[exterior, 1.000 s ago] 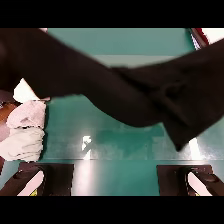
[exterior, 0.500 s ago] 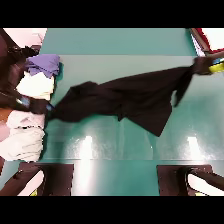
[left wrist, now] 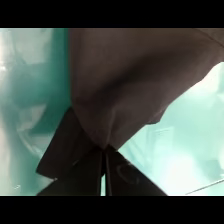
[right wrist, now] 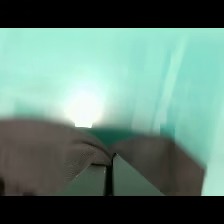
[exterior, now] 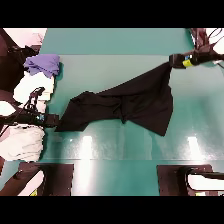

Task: Fold the shirts.

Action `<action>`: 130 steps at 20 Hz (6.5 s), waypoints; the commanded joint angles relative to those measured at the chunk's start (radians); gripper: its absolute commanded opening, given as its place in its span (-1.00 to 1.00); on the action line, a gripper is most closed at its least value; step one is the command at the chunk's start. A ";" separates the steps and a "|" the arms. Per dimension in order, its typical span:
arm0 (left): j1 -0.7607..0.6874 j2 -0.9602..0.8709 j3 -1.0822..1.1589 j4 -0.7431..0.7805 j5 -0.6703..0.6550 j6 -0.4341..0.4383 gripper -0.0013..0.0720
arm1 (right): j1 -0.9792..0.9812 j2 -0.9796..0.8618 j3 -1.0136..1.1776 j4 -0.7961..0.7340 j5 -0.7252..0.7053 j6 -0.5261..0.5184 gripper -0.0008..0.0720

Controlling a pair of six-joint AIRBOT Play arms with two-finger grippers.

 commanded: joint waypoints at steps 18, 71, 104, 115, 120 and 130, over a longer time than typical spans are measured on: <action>0.000 -0.602 0.607 -0.120 -0.120 0.152 0.68 | -0.132 0.139 -0.074 0.149 0.501 -0.095 0.20; 0.080 -0.290 1.101 -0.486 0.068 0.050 -0.90 | -0.480 0.554 -0.210 0.360 0.046 0.066 -0.93; -0.089 -0.595 0.706 -0.294 0.245 0.008 -0.90 | -0.298 -0.071 0.017 0.070 0.307 0.108 -0.93; -0.089 -0.714 0.805 -0.289 0.354 0.193 -0.90 | -0.291 -0.188 0.017 0.062 -0.003 0.087 -0.93; -0.089 -0.714 0.768 -0.108 0.122 0.156 -0.90 | -0.263 -0.188 0.015 -0.129 0.199 0.087 -0.93; -0.089 -0.713 0.652 -0.091 0.090 0.029 0.69 | -0.178 -0.186 -0.204 -0.130 0.225 0.090 -0.92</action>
